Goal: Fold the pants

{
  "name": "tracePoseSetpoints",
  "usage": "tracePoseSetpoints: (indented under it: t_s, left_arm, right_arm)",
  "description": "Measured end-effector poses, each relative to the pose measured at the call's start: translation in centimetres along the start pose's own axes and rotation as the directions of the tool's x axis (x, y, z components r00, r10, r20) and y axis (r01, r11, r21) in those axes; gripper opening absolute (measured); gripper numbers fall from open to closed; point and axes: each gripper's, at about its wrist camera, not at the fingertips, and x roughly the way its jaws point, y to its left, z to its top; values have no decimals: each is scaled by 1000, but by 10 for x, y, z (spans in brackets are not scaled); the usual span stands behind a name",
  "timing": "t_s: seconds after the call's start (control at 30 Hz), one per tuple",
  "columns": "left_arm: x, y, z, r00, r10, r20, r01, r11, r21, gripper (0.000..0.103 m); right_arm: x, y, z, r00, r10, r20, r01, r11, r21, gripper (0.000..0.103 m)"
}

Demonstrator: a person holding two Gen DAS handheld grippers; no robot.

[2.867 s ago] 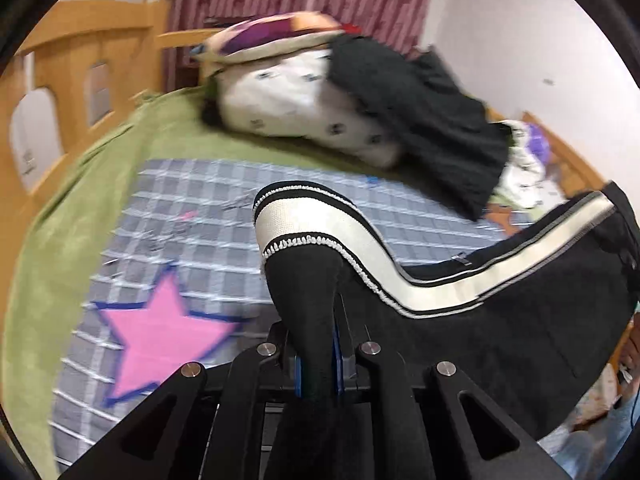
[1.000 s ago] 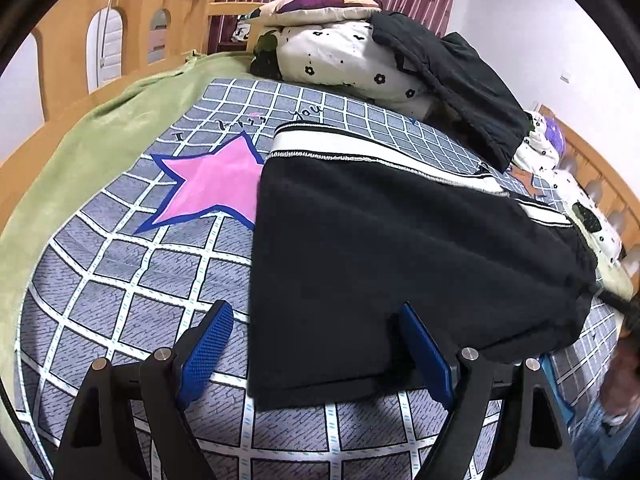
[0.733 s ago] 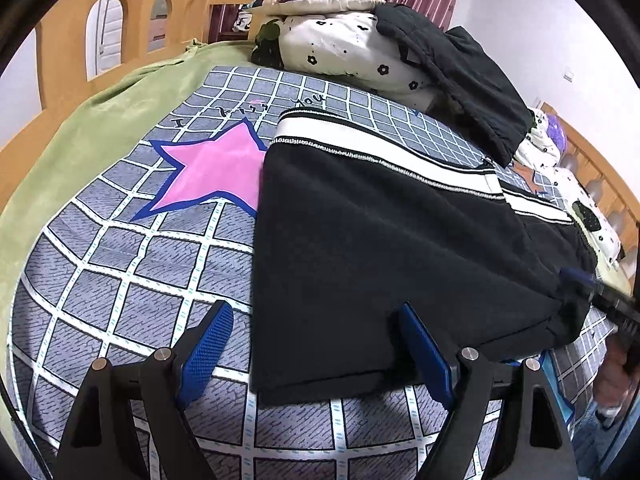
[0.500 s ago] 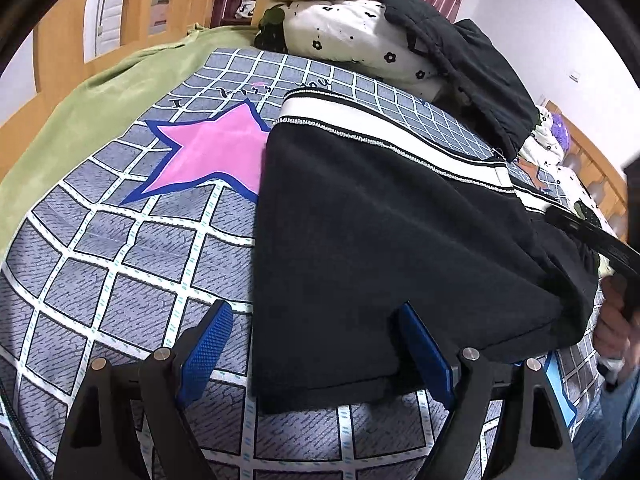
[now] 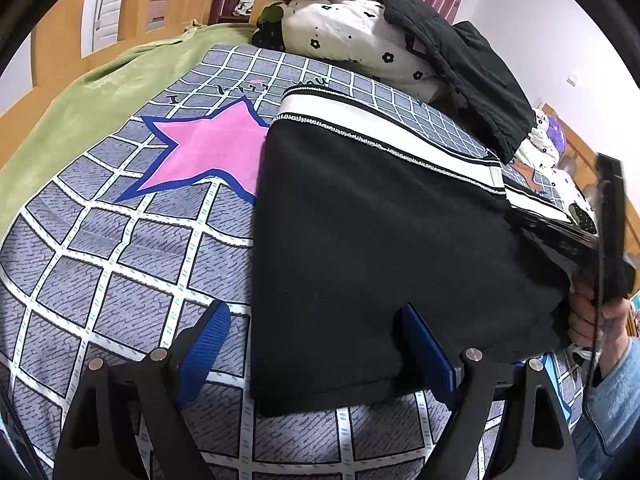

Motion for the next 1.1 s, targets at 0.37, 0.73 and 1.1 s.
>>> tracePoseSetpoints:
  t_s: [0.37,0.73,1.1]
  left_arm:
    - [-3,-4,-5,999,30,29,-29,999,-20,85]
    - [-14,12,-14,996,-81,35,85,989,-125,51]
    - [7,-7,-6,998,-65,18,67,991,-119,74]
  right_arm:
    - [-76,-55,-50,986,-160,44,157,986,60,59]
    - [-70,-102,-91,996,-93,17,89,982,168,55]
    - [-57,-110,-96,999,-34,30,28,981,191,56]
